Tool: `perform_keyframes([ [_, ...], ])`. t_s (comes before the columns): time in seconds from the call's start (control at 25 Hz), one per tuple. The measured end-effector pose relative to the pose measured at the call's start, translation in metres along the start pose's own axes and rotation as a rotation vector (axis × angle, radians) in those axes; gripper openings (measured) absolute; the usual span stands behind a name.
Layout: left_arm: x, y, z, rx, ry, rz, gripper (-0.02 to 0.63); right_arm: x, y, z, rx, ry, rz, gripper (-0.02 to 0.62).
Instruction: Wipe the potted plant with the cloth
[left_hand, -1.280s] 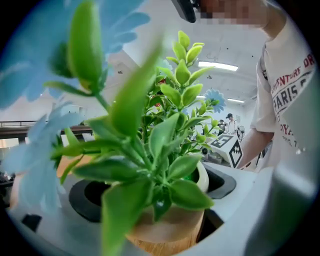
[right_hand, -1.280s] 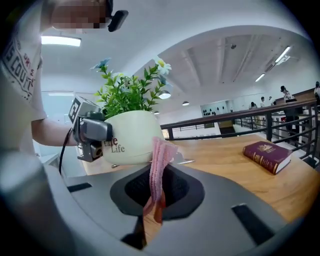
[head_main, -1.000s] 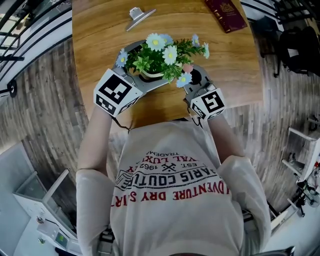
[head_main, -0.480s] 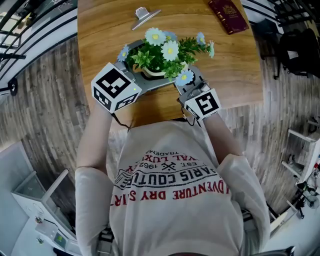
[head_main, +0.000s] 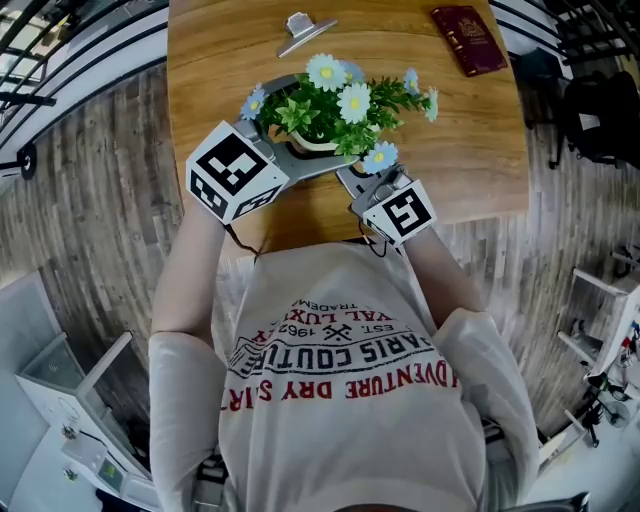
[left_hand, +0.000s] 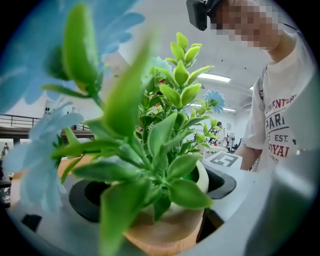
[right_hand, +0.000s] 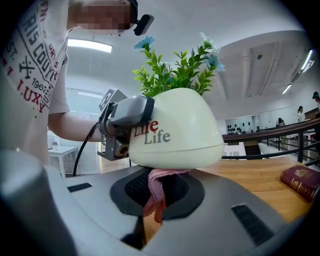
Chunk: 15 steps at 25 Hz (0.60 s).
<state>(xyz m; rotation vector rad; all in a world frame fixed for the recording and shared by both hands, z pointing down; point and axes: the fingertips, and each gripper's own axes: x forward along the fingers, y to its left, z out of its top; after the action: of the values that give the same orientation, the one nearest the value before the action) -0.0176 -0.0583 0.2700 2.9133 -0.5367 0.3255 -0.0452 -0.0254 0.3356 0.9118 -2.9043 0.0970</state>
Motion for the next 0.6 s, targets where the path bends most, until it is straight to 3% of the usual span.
perform_keyframes([
  [0.32,-0.003,0.005,-0.007,-0.021,0.001,0.013,0.514,0.002,0.016,-0.004,0.061,-0.001,0.094,0.040],
  [0.6,-0.005,0.011,-0.018,0.011,0.035,0.034,0.514,-0.007,0.010,-0.019,0.058,0.044,0.082,0.040],
])
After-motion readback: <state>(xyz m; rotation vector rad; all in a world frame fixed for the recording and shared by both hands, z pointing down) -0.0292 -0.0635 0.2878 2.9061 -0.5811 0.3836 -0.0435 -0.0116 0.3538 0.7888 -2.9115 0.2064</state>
